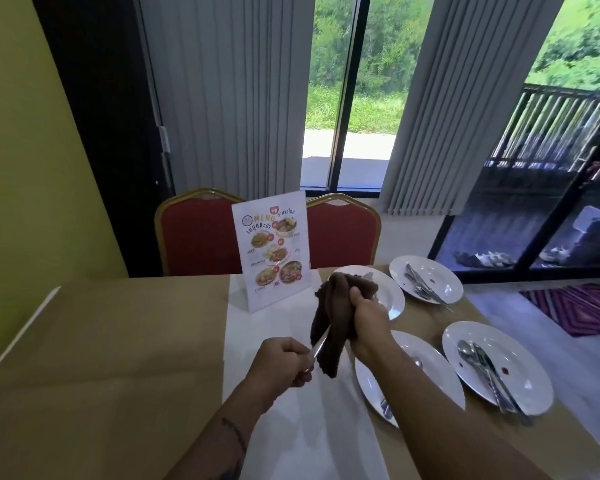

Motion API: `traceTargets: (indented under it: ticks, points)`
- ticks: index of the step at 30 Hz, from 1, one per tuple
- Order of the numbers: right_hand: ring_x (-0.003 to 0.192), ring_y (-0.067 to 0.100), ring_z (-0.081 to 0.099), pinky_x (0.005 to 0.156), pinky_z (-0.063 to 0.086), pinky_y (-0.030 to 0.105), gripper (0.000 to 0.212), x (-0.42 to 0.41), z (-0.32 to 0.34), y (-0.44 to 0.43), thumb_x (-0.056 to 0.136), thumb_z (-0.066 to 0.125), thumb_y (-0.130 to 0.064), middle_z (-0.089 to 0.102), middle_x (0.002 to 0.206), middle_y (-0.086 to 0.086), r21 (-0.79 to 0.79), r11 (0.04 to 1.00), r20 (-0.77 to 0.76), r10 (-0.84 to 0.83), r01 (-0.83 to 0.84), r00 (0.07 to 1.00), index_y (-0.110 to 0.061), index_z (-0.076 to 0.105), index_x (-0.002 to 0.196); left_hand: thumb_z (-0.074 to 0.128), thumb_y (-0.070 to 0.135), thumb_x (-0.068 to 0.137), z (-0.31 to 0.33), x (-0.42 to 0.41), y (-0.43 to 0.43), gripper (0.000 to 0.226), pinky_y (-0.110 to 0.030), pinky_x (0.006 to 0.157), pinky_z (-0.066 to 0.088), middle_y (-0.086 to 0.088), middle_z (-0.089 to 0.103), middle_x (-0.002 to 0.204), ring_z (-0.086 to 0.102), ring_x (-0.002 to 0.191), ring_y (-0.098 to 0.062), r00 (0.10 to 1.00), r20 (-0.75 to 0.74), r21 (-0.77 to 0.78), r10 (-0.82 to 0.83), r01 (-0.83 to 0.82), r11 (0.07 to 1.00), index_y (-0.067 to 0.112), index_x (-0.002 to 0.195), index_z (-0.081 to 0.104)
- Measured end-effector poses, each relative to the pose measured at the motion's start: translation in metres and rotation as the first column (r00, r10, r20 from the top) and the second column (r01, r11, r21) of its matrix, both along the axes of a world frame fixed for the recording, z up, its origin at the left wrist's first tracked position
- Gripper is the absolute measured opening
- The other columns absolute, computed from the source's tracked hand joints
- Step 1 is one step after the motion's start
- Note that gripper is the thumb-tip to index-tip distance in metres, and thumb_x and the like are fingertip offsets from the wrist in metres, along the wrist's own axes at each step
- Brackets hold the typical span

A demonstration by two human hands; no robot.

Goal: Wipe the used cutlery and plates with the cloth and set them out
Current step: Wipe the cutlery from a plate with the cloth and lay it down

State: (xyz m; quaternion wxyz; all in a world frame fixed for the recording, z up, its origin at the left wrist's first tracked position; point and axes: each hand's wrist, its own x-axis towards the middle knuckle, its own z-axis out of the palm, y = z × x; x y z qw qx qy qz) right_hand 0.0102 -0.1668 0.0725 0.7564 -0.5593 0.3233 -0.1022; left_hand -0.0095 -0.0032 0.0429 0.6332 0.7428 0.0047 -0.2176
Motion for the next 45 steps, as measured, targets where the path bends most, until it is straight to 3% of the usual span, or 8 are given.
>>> traceTargets:
  ticks: [4, 11, 15, 21, 29, 35, 41, 45]
  points:
    - [0.110, 0.036, 0.065, 0.101, 0.051, 0.056, 0.027, -0.010, -0.020, 0.017, 0.099, 0.059, -0.022, 0.070, 0.117, 0.015, 0.044, 0.980, -0.063, 0.197, -0.195, 0.978, -0.015, 0.065, 0.124, 0.068, -0.003, 0.085, -0.001, 0.001, -0.004, 0.008, -0.030, 0.061, 0.058, -0.015, 0.070, 0.076, 0.068, 0.063, -0.024, 0.995, 0.026, 0.029, 0.095, -0.095, 0.995, 0.004, 0.080, 0.068]
    - [0.105, 0.028, 0.069, 0.100, 0.053, 0.049, 0.019, -0.011, -0.015, 0.000, 0.100, 0.056, -0.015, 0.074, 0.109, 0.007, -0.152, 0.899, -0.050, 0.408, -0.411, 0.912, -0.027, 0.068, 0.109, 0.069, 0.013, 0.089, 0.000, 0.001, 0.002, 0.019, -0.035, 0.071, 0.059, -0.018, 0.074, 0.099, 0.072, 0.078, -0.028, 0.968, -0.164, -0.097, 0.192, -0.209, 0.973, 0.006, 0.106, 0.063]
    - [0.094, 0.019, 0.074, 0.090, 0.058, 0.037, 0.019, -0.014, -0.004, -0.012, 0.100, 0.057, -0.013, 0.078, 0.097, 0.003, -0.272, 0.771, -0.057, 0.584, -0.575, 0.810, -0.018, 0.071, 0.110, 0.058, 0.017, 0.095, 0.018, 0.020, -0.007, 0.012, -0.034, 0.075, 0.050, -0.009, 0.069, 0.098, 0.061, 0.086, -0.022, 0.917, -0.007, -0.070, 0.398, -0.398, 0.915, 0.013, 0.097, 0.069]
    - [0.071, -0.005, 0.071, 0.059, 0.049, 0.006, 0.019, -0.026, 0.000, -0.023, 0.101, 0.053, -0.009, 0.074, 0.087, -0.006, -0.444, 0.588, -0.083, 0.724, -0.676, 0.685, -0.017, 0.070, 0.106, 0.067, 0.018, 0.089, 0.051, 0.034, -0.050, 0.009, -0.027, 0.069, 0.047, 0.000, 0.069, 0.082, 0.061, 0.078, -0.015, 0.940, 0.195, 0.066, 0.280, -0.297, 0.952, 0.013, 0.086, 0.074]
    - [0.090, 0.012, 0.073, 0.084, 0.056, 0.025, 0.020, -0.044, -0.032, -0.034, 0.100, 0.054, -0.013, 0.076, 0.096, -0.002, -0.424, 0.407, -0.167, 0.843, -0.809, 0.511, -0.015, 0.072, 0.110, 0.067, 0.018, 0.087, 0.050, 0.024, -0.046, 0.014, -0.032, 0.069, 0.044, -0.008, 0.060, 0.078, 0.052, 0.074, -0.021, 0.715, 0.120, -0.012, 0.688, -0.692, 0.722, 0.009, 0.078, 0.065]
    - [0.078, 0.005, 0.074, 0.066, 0.051, 0.012, 0.021, -0.051, -0.036, -0.013, 0.100, 0.054, -0.009, 0.077, 0.088, -0.003, -0.434, 0.374, -0.138, 0.871, -0.819, 0.471, -0.018, 0.073, 0.101, 0.066, 0.015, 0.091, 0.032, -0.011, -0.024, 0.014, -0.037, 0.071, 0.053, -0.010, 0.064, 0.083, 0.061, 0.073, -0.021, 0.883, -0.050, 0.114, 0.467, -0.460, 0.881, 0.002, 0.096, 0.068]
    - [0.082, 0.017, 0.076, 0.080, 0.061, 0.033, 0.018, -0.063, -0.039, 0.024, 0.099, 0.055, -0.012, 0.078, 0.091, 0.005, -0.427, 0.255, -0.219, 0.902, -0.868, 0.373, -0.016, 0.072, 0.101, 0.064, 0.008, 0.091, 0.018, -0.029, 0.016, 0.013, -0.015, 0.057, 0.048, 0.000, 0.071, 0.082, 0.061, 0.065, -0.012, 0.818, 0.154, 0.167, 0.554, -0.574, 0.801, 0.002, 0.094, 0.075]
    - [0.081, 0.016, 0.075, 0.077, 0.060, 0.030, 0.017, -0.069, -0.048, 0.049, 0.097, 0.057, -0.014, 0.077, 0.092, 0.004, -0.428, 0.099, -0.395, 0.874, -0.898, 0.285, -0.012, 0.071, 0.104, 0.059, 0.016, 0.095, 0.008, -0.036, 0.072, 0.020, -0.027, 0.073, 0.052, 0.002, 0.070, 0.087, 0.062, 0.077, -0.013, 0.772, 0.166, 0.195, 0.614, -0.636, 0.747, 0.019, 0.103, 0.076]
